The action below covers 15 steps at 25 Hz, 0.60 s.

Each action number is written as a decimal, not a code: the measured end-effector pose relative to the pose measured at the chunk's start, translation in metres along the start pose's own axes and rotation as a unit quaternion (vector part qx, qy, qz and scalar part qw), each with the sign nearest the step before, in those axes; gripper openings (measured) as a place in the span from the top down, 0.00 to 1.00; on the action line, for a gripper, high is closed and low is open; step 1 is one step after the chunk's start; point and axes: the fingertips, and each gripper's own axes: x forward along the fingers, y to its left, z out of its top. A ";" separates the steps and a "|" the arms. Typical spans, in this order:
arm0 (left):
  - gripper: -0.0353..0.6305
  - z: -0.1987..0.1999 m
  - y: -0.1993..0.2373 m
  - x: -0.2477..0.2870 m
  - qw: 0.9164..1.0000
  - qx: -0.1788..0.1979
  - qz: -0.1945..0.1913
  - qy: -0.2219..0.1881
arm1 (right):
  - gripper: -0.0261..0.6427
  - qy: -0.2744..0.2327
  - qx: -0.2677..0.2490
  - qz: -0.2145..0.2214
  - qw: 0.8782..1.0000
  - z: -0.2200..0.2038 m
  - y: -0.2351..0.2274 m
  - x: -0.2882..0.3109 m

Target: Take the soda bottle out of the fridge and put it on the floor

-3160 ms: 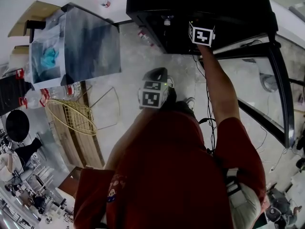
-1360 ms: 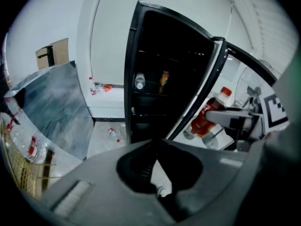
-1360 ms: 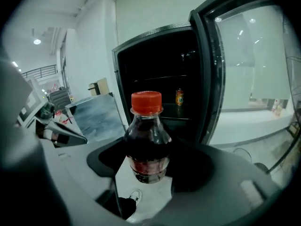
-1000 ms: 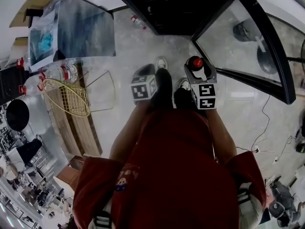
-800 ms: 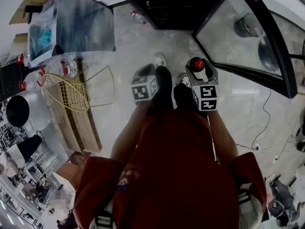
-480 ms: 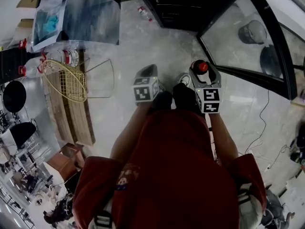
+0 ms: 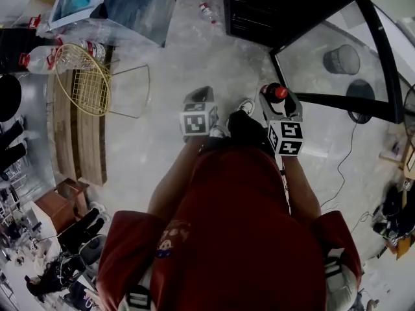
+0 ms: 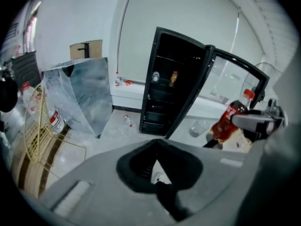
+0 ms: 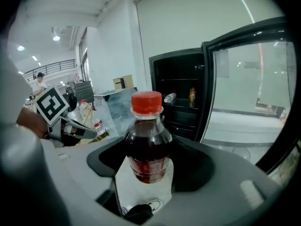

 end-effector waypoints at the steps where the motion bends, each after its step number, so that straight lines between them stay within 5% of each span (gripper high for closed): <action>1: 0.95 -0.011 0.004 -0.008 1.000 -0.006 0.000 -0.002 | 0.51 0.000 -0.002 0.001 1.000 -0.004 0.010 -0.009; 15: 0.95 -0.103 0.026 -0.100 0.999 -0.042 0.013 -0.006 | 0.51 0.013 -0.032 0.016 0.999 -0.051 0.104 -0.085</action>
